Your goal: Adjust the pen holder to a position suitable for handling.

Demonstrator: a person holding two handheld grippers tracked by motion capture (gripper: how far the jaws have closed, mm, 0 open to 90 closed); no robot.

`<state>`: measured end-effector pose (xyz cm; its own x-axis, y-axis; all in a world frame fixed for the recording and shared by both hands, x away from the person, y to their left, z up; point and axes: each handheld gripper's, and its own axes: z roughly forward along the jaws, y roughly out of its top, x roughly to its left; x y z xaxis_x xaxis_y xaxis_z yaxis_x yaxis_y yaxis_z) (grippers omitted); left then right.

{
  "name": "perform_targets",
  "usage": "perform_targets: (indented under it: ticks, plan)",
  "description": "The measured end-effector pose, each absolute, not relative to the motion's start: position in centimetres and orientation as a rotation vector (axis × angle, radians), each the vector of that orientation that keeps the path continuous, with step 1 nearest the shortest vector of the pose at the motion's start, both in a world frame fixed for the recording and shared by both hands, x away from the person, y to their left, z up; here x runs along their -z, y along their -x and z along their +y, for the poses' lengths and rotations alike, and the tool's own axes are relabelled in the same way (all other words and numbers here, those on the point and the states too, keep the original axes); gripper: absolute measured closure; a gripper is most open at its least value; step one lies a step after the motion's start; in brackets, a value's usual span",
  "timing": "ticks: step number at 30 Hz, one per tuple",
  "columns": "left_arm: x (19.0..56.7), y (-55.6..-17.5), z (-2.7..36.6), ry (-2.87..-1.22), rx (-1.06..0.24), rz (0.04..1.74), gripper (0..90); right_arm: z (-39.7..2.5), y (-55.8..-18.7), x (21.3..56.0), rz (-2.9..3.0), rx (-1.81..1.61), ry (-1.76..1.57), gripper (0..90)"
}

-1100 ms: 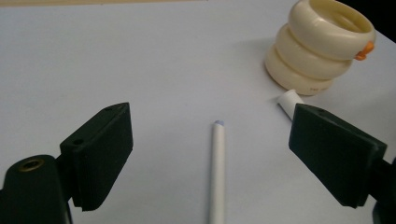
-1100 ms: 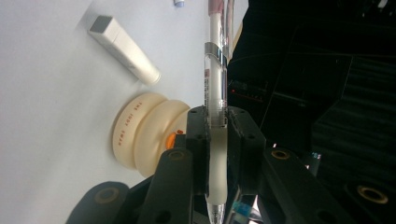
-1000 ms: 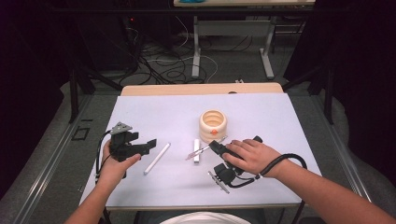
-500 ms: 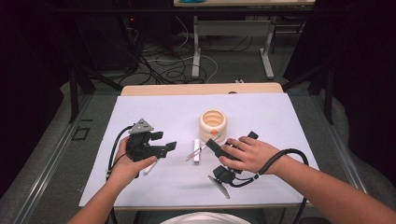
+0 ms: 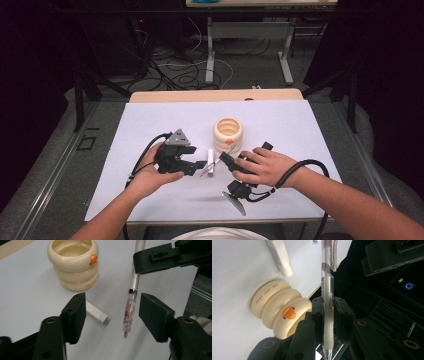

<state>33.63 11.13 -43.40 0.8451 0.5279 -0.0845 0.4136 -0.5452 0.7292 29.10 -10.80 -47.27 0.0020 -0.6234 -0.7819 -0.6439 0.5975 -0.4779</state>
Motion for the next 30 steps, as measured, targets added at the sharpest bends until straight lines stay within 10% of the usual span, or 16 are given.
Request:
perform_targets:
  ticks: [30]
  plan:
    - [44.4, -34.7, 6.4, -2.483, 0.009, 0.649, 74.0, -10.2, -28.6, 48.4, 1.663, -0.008, 1.145, 79.4]
